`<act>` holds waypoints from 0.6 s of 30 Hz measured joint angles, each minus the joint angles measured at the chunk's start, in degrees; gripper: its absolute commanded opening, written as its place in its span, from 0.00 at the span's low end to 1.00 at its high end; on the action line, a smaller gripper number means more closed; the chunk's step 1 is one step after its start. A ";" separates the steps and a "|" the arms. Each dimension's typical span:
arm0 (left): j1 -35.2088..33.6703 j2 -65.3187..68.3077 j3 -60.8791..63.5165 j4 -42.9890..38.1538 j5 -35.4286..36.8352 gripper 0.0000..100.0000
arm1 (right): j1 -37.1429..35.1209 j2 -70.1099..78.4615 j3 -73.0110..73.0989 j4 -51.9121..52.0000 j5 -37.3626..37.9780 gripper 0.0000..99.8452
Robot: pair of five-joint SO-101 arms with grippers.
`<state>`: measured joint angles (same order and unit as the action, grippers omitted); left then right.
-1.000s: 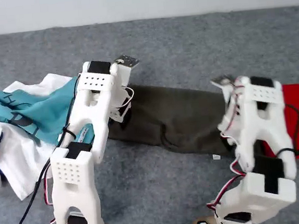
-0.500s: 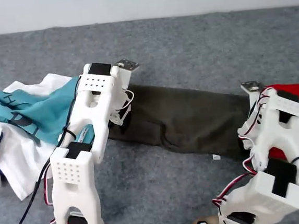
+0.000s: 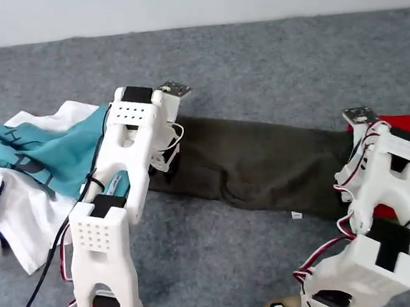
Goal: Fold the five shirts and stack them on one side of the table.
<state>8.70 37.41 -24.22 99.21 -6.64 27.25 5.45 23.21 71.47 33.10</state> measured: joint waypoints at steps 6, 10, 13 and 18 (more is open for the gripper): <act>0.00 0.00 0.00 0.00 0.00 0.15 | 0.09 3.16 0.00 -0.62 0.00 0.17; 0.00 0.00 0.00 0.00 0.00 0.15 | 0.09 6.42 -0.18 -1.85 0.00 0.17; 0.00 0.00 0.00 0.00 0.00 0.15 | 0.09 7.65 -0.26 -2.81 0.00 0.17; 0.00 0.00 1.32 0.00 0.09 0.15 | -0.62 7.65 -0.26 -2.90 0.00 0.10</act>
<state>8.70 37.41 -22.90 99.21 -6.55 26.64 13.10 22.95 68.57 33.10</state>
